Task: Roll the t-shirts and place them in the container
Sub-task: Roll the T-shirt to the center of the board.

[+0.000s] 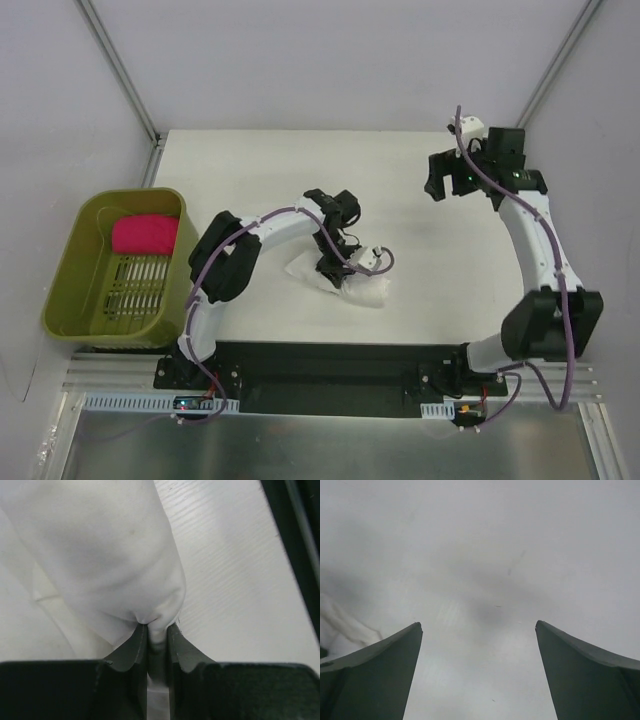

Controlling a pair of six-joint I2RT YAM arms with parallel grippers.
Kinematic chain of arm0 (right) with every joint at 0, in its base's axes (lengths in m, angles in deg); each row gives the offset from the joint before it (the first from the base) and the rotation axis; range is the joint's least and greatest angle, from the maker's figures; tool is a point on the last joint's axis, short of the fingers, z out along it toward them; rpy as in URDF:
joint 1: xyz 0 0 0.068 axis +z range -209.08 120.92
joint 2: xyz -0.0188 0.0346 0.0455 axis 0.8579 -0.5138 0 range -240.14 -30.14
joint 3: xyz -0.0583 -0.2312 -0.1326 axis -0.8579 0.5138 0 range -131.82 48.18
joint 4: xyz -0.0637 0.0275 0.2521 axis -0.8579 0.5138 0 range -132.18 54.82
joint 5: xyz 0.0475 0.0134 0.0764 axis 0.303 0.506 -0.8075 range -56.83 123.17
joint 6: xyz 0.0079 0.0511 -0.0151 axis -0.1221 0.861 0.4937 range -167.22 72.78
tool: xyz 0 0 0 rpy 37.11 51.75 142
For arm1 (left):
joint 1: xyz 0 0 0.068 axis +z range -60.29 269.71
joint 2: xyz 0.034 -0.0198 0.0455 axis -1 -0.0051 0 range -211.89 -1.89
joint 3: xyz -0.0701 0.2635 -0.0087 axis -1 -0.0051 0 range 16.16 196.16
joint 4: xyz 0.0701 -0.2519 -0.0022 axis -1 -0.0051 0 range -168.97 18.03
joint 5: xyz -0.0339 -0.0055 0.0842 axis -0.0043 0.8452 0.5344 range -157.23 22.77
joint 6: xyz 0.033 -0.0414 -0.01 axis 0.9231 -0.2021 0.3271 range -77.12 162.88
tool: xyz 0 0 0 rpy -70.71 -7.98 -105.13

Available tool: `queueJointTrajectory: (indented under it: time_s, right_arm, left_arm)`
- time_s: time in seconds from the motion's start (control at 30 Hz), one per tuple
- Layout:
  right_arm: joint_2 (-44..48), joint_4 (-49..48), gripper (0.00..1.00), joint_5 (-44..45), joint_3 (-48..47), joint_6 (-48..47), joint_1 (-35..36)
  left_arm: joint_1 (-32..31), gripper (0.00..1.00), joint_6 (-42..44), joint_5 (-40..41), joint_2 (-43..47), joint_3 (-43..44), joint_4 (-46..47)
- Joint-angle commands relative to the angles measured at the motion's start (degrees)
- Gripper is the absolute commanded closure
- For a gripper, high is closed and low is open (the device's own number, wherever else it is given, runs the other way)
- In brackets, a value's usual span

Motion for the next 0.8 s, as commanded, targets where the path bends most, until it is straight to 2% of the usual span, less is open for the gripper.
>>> queueJointTrajectory:
  time_s: [0.0,0.1,0.17,0.2,0.23,0.27,0.3,0.33,0.37,0.43,0.47,0.5,0.57,0.63,0.67,0.77]
  right_arm:
    - [14.78,-9.01,0.04,15.54,8.8,-8.08,0.85]
    - [20.87,-12.64,0.04,17.91,15.13,-9.87,0.94]
    - [20.9,-10.9,0.04,20.03,17.59,1.44,-0.45]
    - [20.37,-3.93,0.04,3.85,17.43,3.48,-2.47]
    - [18.37,0.06,0.01,-8.58,17.35,2.37,-5.1]
    - [18.0,3.23,0.17,-18.97,18.3,-2.51,-8.26]
    - [18.17,7.78,0.22,-28.21,20.66,-4.91,-8.29]
    - [20.69,9.66,0.24,-28.56,22.25,-8.07,-7.42]
    - [23.42,10.72,0.24,-26.65,24.09,-15.58,-3.67]
    - [29.39,11.26,0.21,-20.41,31.82,-24.58,0.74]
    - [35.94,10.39,0.17,-18.13,34.37,-28.63,5.81]
    - [38.36,8.64,0.15,-15.15,37.18,-33.8,8.3]
    - [42.5,6.87,0.06,-13.81,42.03,-37.44,14.61]
    - [41.82,4.93,0.0,-12.66,42.92,-39.65,18.76]
    - [40.77,4.49,0.04,-12.4,42.66,-40.09,22.18]
    - [34.36,2.57,0.04,-12.48,40.99,-41.76,27.21]
  left_arm:
    - [0.03,0.93,-8.47,-9.54,-8.11,4.23,-21.48]
    - [2.13,0.93,-13.91,-15.24,-12.77,10.3,-25.54]
    - [4.94,0.93,-18.12,-21.74,-14.36,12.76,-26.52]
    - [5.74,0.93,-18.93,-23.16,-15.41,13.38,-26.52]
    - [7.05,0.92,-19.54,-24.91,-15.77,13.91,-25.99]
    - [7.59,0.91,-21.38,-25.19,-16.12,14.61,-25.29]
    - [7.94,0.9,-22.0,-25.37,-16.39,14.79,-24.85]
    - [8.38,0.89,-22.45,-25.89,-16.48,14.8,-24.41]
    - [8.9,0.88,-22.54,-26.59,-16.39,14.62,-23.88]
    - [9.17,0.86,-22.28,-26.43,-16.13,14.09,-23.36]
    - [9.35,0.84,-21.67,-25.9,-16.04,13.22,-22.74]
    - [9.26,0.83,-21.48,-25.9,-15.52,12.69,-22.22]
    - [9.35,0.82,-21.66,-25.46,-14.99,11.29,-20.64]
    - [9.35,0.81,-21.83,-25.46,-14.72,10.75,-20.1]
    - [9.35,0.81,-22.01,-25.37,-14.72,10.49,-19.93]
    - [9.35,0.8,-22.36,-25.46,-14.46,9.7,-19.14]
